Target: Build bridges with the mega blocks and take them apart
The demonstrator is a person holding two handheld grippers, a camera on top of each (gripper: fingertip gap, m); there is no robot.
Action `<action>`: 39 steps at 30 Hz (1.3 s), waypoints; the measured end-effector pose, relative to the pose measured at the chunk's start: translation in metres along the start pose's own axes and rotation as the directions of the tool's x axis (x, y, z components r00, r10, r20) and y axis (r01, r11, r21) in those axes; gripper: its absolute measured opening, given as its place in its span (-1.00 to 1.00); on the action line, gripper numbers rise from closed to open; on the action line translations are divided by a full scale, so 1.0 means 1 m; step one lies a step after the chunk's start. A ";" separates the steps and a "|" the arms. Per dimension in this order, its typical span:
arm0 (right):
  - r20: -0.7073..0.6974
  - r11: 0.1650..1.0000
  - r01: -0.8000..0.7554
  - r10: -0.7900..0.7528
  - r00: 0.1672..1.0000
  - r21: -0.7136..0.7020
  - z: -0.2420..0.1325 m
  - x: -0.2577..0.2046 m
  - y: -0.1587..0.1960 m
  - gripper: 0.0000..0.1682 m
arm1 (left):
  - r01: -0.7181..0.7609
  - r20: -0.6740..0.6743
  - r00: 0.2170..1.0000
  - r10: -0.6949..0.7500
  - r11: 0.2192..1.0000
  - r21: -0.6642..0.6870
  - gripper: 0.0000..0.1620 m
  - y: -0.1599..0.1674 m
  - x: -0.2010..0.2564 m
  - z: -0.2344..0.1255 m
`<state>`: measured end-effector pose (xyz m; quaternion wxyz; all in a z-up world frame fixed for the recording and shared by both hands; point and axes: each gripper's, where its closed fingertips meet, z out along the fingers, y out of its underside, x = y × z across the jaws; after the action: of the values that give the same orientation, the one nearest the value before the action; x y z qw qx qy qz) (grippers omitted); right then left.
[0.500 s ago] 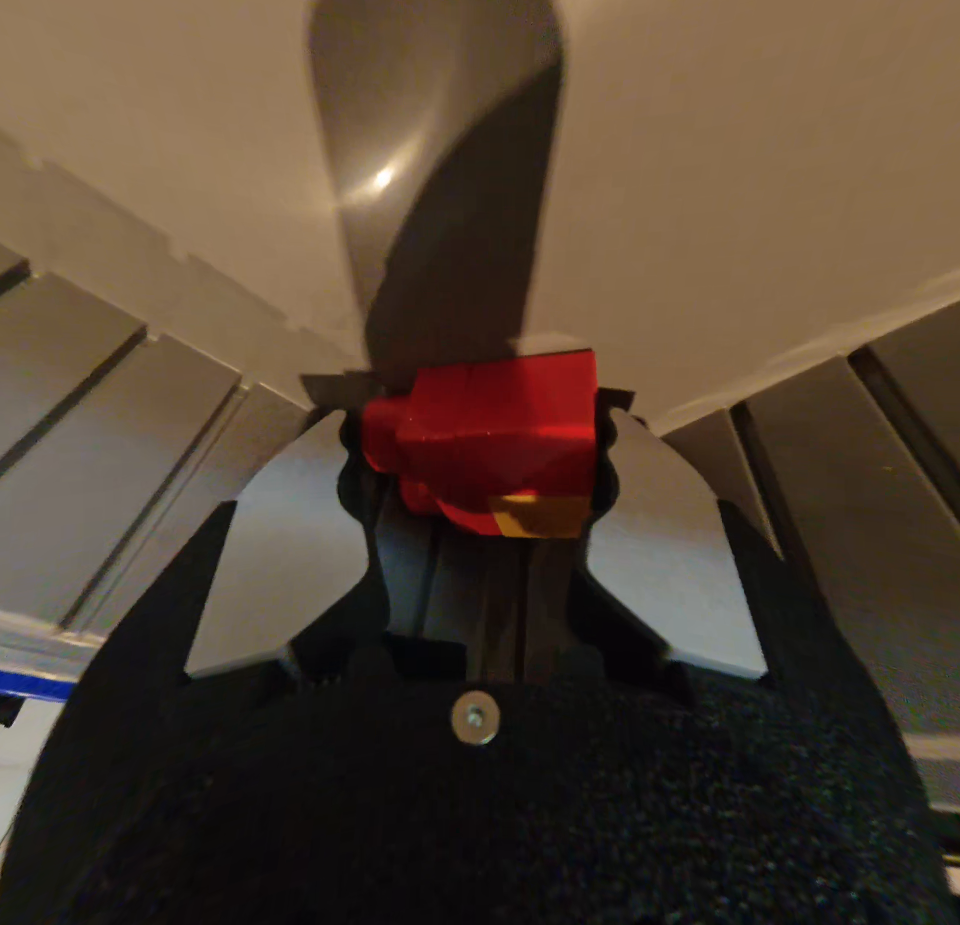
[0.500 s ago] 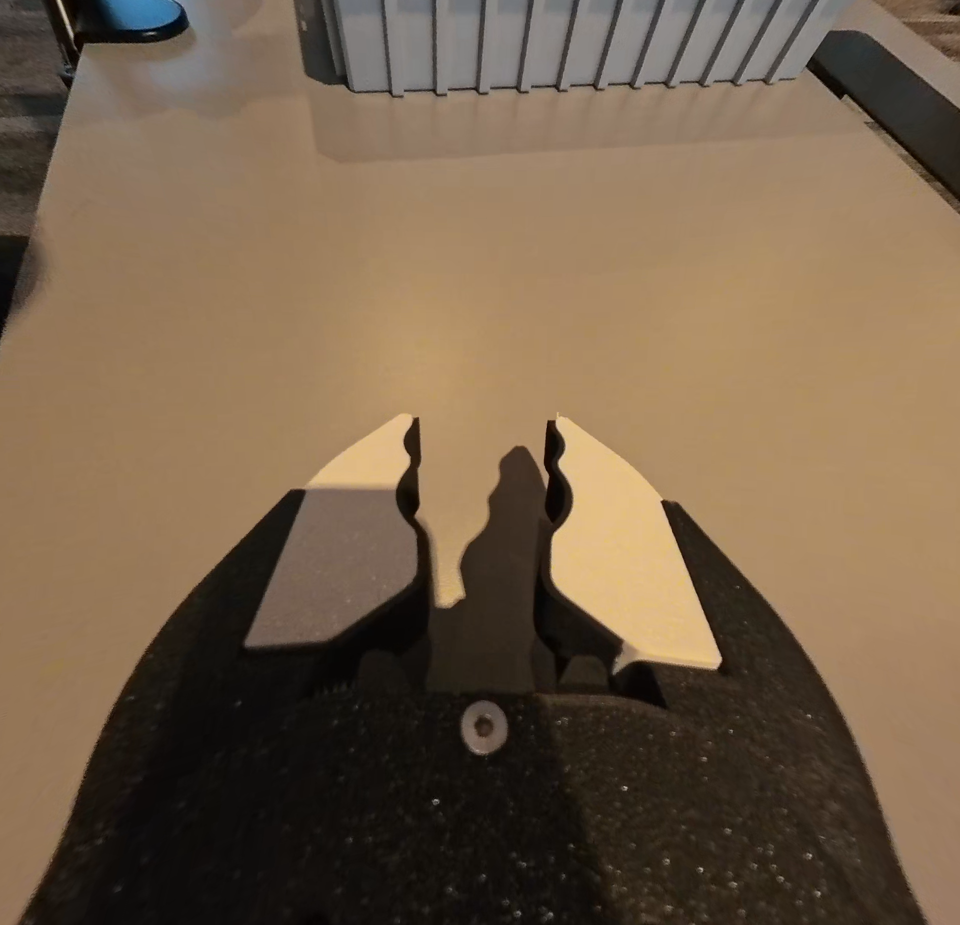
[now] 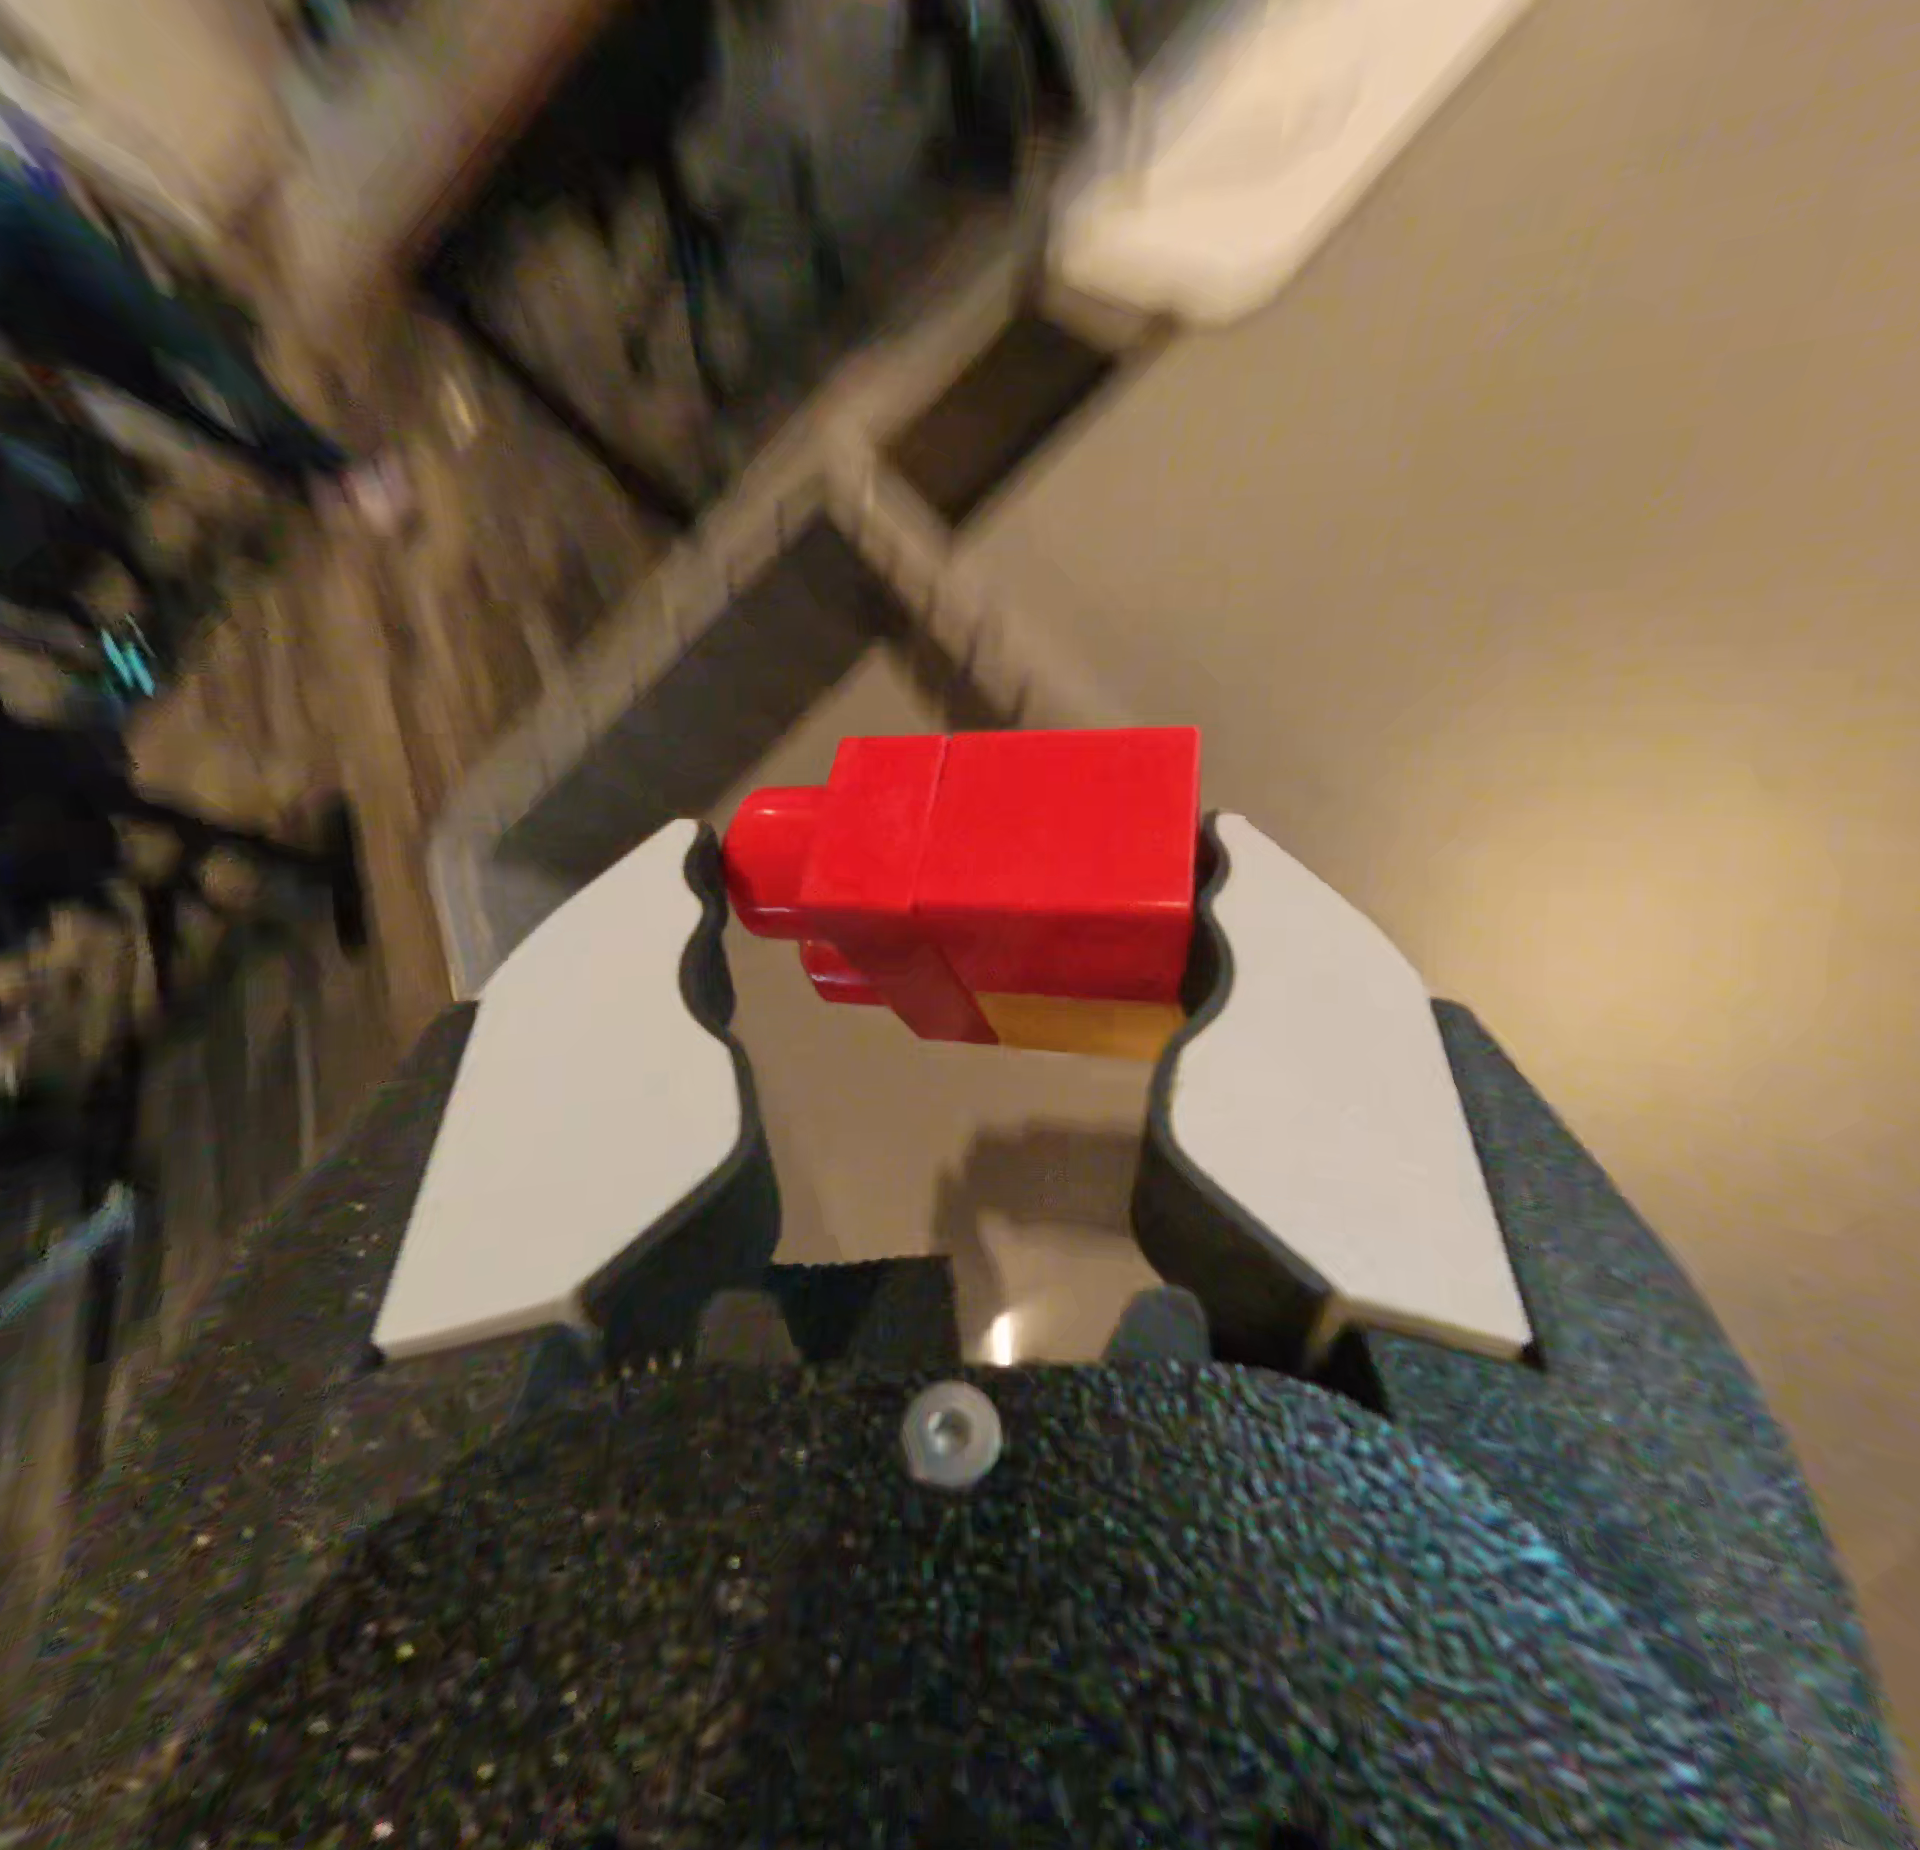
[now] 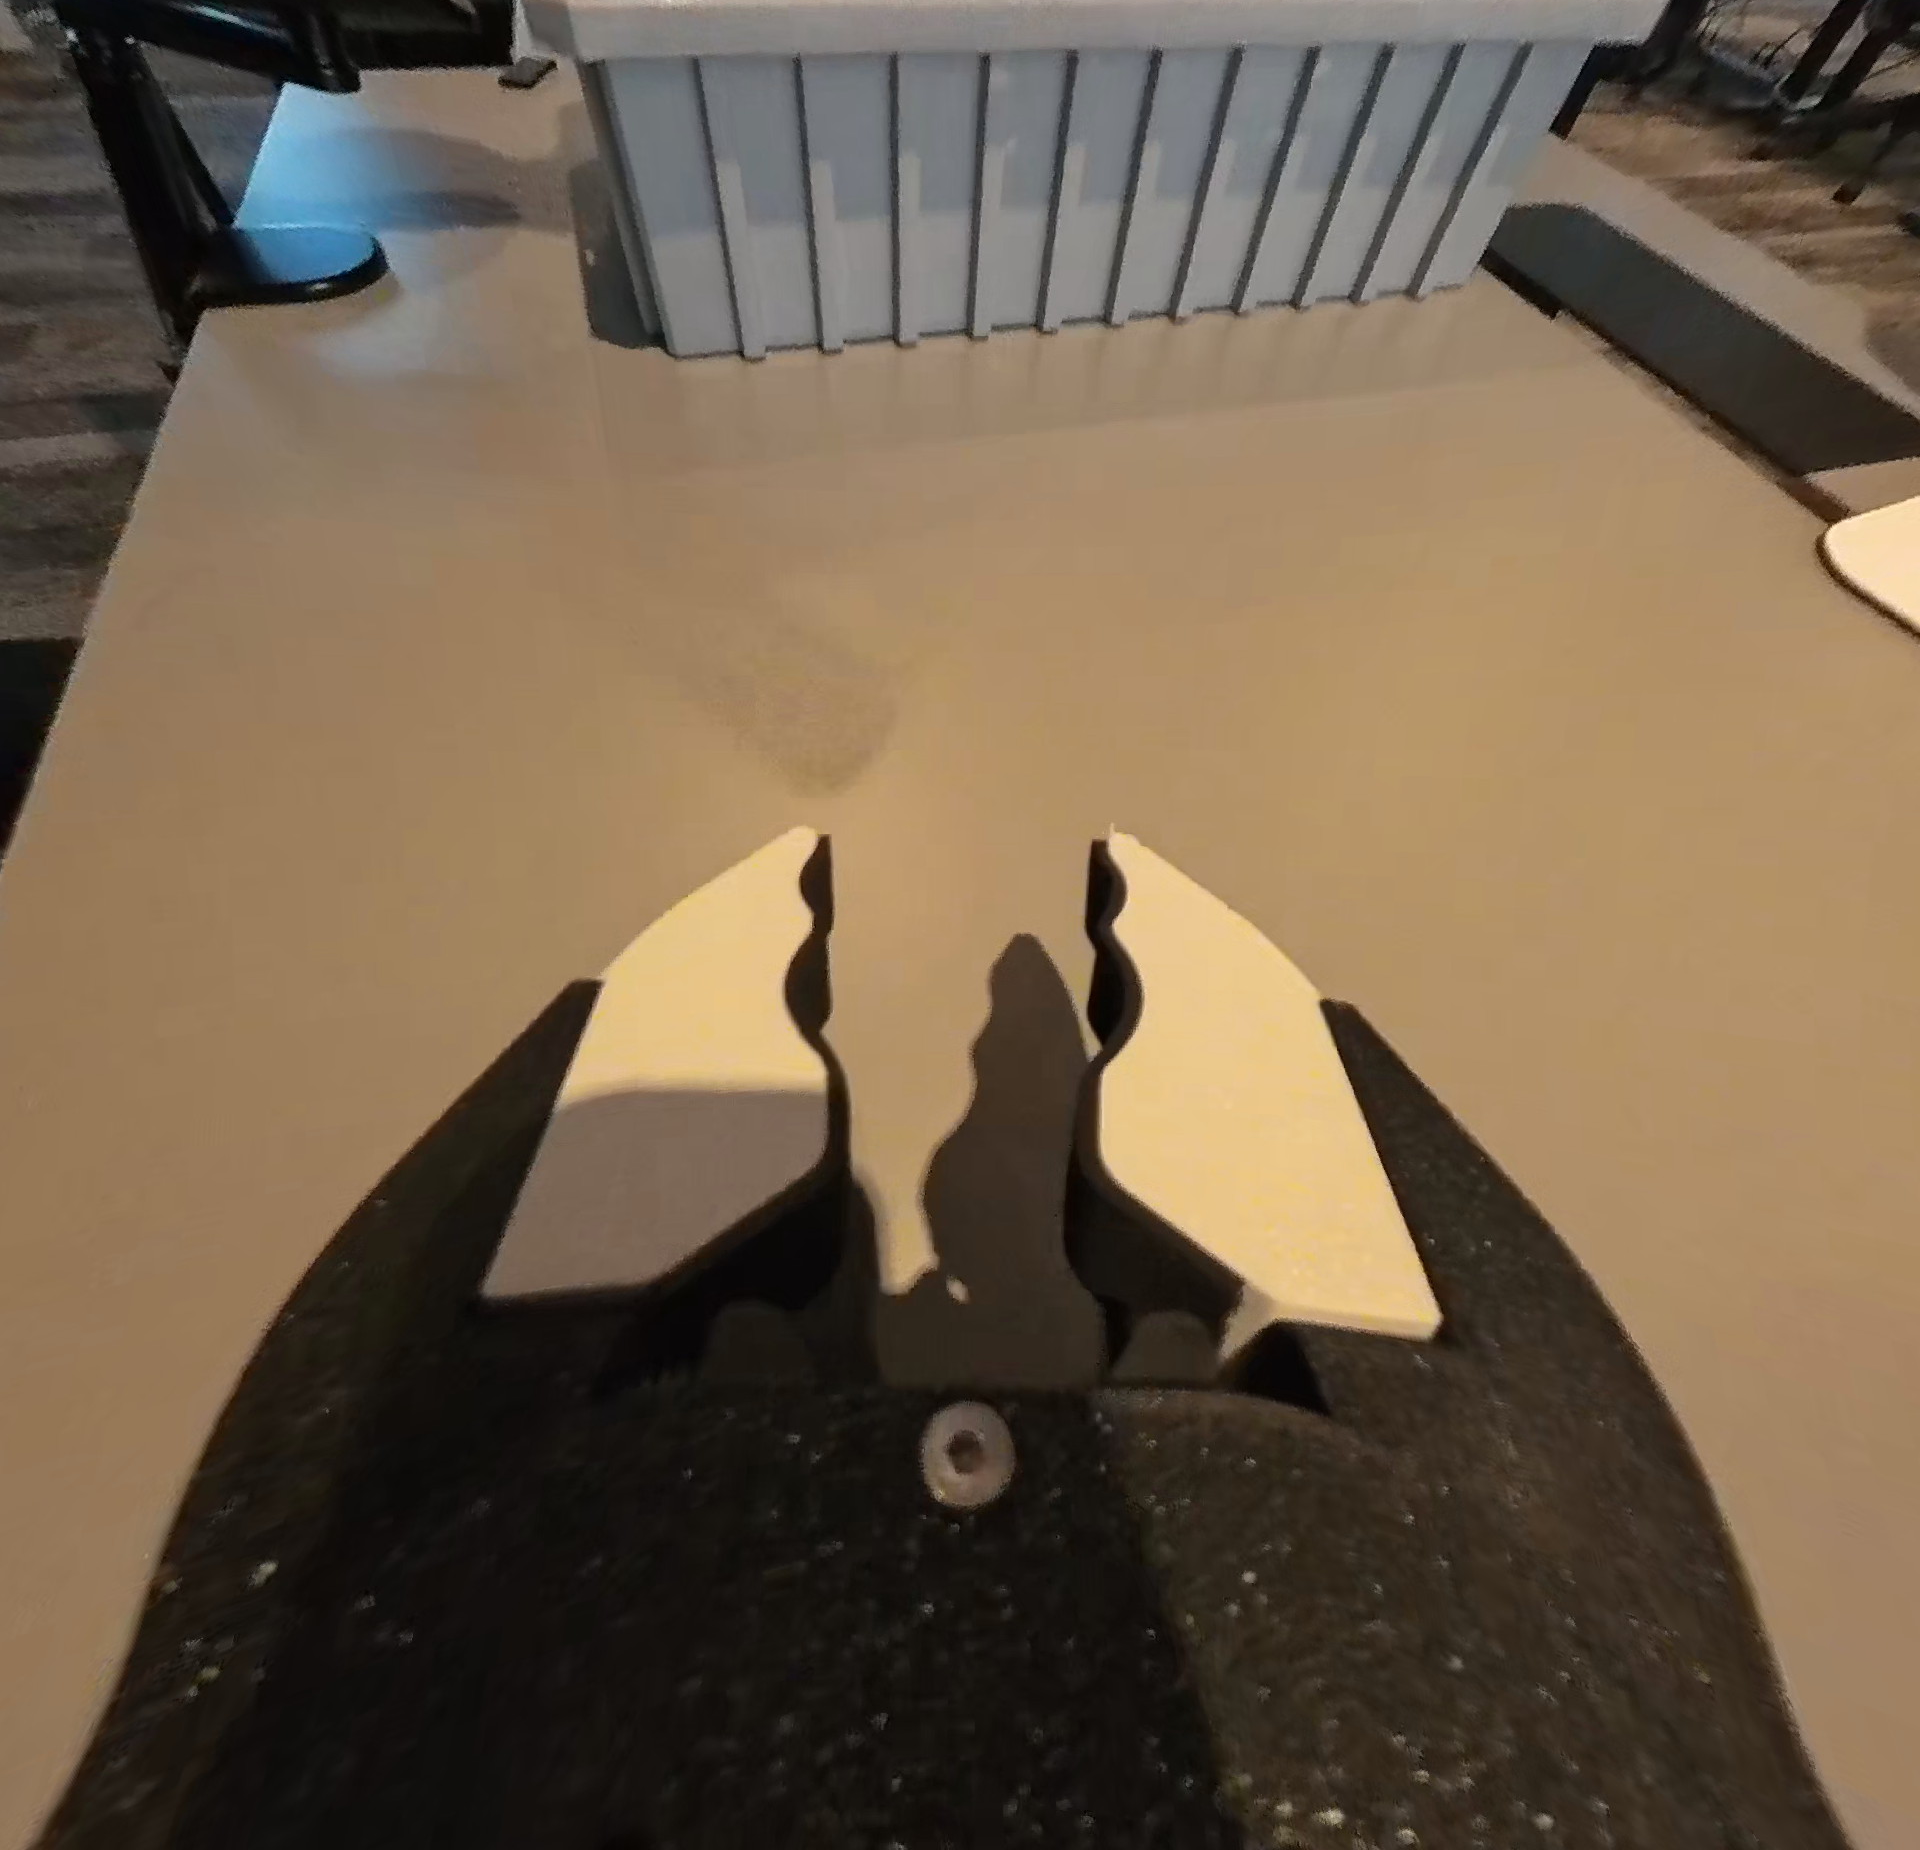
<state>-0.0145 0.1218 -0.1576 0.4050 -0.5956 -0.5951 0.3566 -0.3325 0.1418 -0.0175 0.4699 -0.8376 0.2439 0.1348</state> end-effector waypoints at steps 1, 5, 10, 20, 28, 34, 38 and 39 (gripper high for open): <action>-0.012 1.000 0.007 -0.006 1.000 0.018 0.001 0.001 -0.003 -0.42 | -0.013 0.032 0.999 0.008 0.987 0.162 0.04 -0.037 0.014 -0.007; -0.171 0.993 0.088 -0.074 0.982 0.076 -0.003 0.017 -0.014 -0.38 | 0.032 0.052 0.995 -0.079 0.802 0.597 0.04 -0.136 0.090 -0.018; -0.529 0.963 0.253 -0.169 0.831 0.089 -0.034 0.063 -0.032 -0.32 | 0.403 -0.297 0.915 -0.272 0.638 0.656 0.04 -0.170 0.190 0.047; -0.676 0.901 0.433 -0.336 0.655 -0.028 -0.024 0.112 -0.041 -0.26 | 0.703 -0.619 0.692 -0.372 0.543 0.459 0.04 -0.167 0.249 0.113; -0.624 0.890 0.453 -0.387 0.678 -0.060 -0.007 0.110 -0.039 -0.45 | 0.715 -0.675 0.645 -0.359 0.595 0.367 0.04 -0.156 0.269 0.126; -0.555 0.942 0.334 -0.270 0.787 0.016 -0.016 0.108 -0.038 -0.54 | 0.730 -0.733 0.616 -0.288 0.558 0.395 -0.03 -0.160 0.265 0.114; -0.284 0.944 0.084 0.010 0.959 0.318 -0.031 0.090 -0.051 -0.54 | 0.764 -0.808 0.552 -0.204 0.511 0.394 0.01 -0.162 0.254 0.096; -0.176 0.917 -0.006 0.083 0.981 0.400 -0.038 0.085 -0.058 -0.54 | 0.776 -0.828 0.527 -0.192 0.507 0.376 -0.01 -0.160 0.253 0.094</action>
<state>-0.0010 0.2025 -0.0846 0.5639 -0.5455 -0.4554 0.4209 -0.0326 0.2208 -0.0660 0.6433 -0.5989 0.1608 -0.4491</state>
